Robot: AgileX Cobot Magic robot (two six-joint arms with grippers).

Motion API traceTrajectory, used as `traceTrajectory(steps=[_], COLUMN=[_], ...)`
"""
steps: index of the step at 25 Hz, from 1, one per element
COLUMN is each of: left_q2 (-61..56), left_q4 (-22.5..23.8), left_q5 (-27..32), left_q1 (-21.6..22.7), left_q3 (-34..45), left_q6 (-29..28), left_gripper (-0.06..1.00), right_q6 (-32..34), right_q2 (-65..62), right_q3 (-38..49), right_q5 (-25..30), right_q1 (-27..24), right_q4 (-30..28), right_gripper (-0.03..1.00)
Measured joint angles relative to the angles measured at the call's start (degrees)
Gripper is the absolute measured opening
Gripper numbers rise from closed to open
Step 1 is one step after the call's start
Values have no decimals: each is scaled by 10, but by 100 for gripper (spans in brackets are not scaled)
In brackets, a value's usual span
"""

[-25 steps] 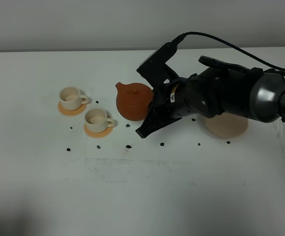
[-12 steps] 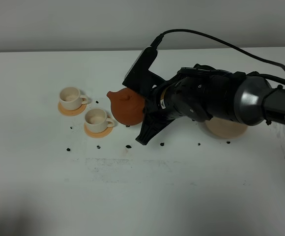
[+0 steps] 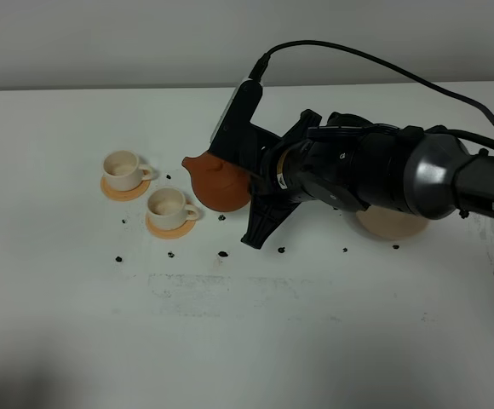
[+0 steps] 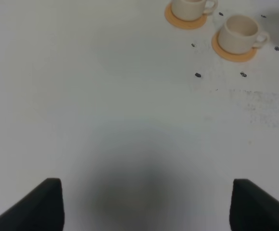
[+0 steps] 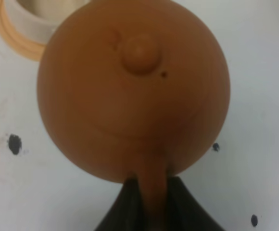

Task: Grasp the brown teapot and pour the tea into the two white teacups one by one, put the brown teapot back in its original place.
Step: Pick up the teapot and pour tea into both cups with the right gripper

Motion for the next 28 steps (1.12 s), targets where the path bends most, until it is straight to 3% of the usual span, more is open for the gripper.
traceTrajectory(steps=[10, 28], left_q2=[0, 0], left_q4=[0, 0], left_q5=[0, 0], left_q1=[0, 0], left_q3=[0, 0], left_q6=[0, 1], left_gripper=[67, 67], right_q6=[0, -3], right_q2=[23, 65], right_q3=[-52, -52], right_q5=[-1, -24], right_q1=[2, 22], right_q4=[-14, -161], right_gripper=[9, 9])
